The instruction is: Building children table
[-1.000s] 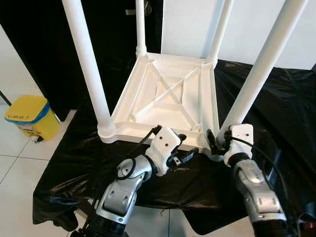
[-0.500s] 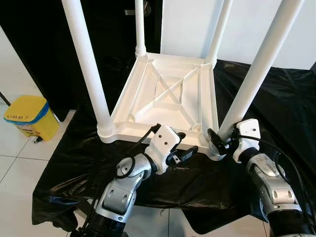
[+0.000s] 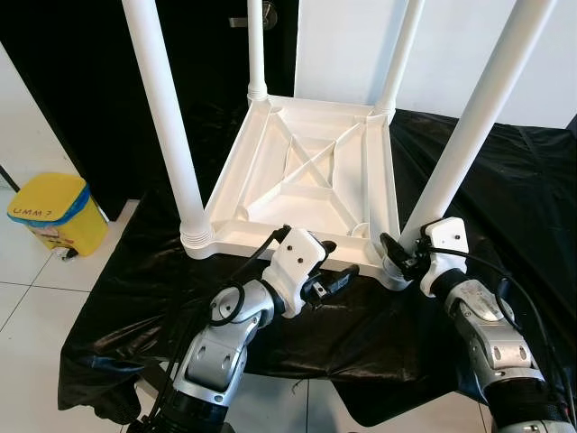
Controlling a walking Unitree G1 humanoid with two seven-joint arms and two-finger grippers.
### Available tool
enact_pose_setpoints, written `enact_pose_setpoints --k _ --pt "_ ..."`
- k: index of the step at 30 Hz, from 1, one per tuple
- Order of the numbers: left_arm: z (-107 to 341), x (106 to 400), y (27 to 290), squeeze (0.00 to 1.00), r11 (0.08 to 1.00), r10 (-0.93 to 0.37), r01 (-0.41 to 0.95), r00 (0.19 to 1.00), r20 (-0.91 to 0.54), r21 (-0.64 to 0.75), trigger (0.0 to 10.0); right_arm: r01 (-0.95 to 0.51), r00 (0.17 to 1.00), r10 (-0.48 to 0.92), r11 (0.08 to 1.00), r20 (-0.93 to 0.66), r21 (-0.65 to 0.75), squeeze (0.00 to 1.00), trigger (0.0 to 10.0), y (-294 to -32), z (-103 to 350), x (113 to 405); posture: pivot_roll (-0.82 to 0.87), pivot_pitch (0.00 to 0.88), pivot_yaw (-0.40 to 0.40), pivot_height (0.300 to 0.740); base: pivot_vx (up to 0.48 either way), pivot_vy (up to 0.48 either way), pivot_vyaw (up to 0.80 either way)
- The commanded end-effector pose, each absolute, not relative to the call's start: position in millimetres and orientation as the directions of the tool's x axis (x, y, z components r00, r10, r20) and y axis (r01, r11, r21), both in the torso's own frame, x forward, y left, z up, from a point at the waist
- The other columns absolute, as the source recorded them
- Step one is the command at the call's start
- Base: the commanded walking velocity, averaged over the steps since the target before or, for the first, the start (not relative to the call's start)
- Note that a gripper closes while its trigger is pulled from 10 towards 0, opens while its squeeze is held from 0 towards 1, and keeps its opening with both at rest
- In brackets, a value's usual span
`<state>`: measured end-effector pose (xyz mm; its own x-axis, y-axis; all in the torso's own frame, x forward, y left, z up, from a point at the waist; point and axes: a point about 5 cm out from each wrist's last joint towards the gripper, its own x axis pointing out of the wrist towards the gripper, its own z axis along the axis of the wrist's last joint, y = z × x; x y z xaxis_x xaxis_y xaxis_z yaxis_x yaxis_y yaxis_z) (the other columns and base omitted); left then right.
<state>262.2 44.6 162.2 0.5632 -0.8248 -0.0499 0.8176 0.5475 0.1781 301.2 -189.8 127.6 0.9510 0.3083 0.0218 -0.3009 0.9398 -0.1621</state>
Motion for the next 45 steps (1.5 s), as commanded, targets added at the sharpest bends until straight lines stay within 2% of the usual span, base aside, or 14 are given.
enact_pose_setpoints --k 1,15,17,21,25,45 --pt "164.6 264.3 47.2 0.00 0.622 -0.770 0.762 0.637 -0.032 0.183 10.0 -0.244 0.969 0.245 0.956 -0.012 -0.160 0.00 10.0 -197.5 120.7 300.8 0.01 0.067 -0.061 0.740 0.000 0.000 0.00" --pt "163.9 261.9 45.2 0.00 0.614 -0.777 0.769 0.629 -0.036 0.181 10.0 -0.011 1.000 0.011 0.999 0.006 -0.033 0.00 10.0 -180.3 115.0 287.8 0.01 0.062 -0.062 0.740 0.000 0.000 0.00" --pt "163.7 261.6 45.3 0.00 0.615 -0.776 0.768 0.629 -0.035 0.179 10.0 0.120 0.993 -0.120 0.993 -0.005 -0.007 0.00 10.0 -180.0 112.0 285.1 0.01 0.058 -0.062 0.740 0.000 0.000 0.00" --pt "163.8 261.2 44.4 0.00 0.612 -0.779 0.771 0.626 -0.033 0.177 10.0 0.228 0.974 -0.228 0.973 -0.015 0.026 0.00 10.0 -174.2 110.5 281.6 0.01 0.052 -0.056 0.740 0.000 0.000 0.00" --pt "164.4 261.5 43.1 0.00 0.604 -0.786 0.777 0.618 -0.033 0.180 10.0 0.217 0.976 -0.217 0.976 -0.008 0.036 0.00 10.0 -166.9 112.7 280.3 0.00 0.044 -0.052 0.740 0.000 0.000 0.00" --pt "165.5 262.3 43.5 0.00 0.615 -0.778 0.768 0.628 -0.026 0.177 10.0 0.252 0.968 -0.252 0.967 -0.006 0.027 0.00 10.0 -168.7 117.4 279.0 0.01 0.062 -0.070 0.740 0.000 0.000 0.00"
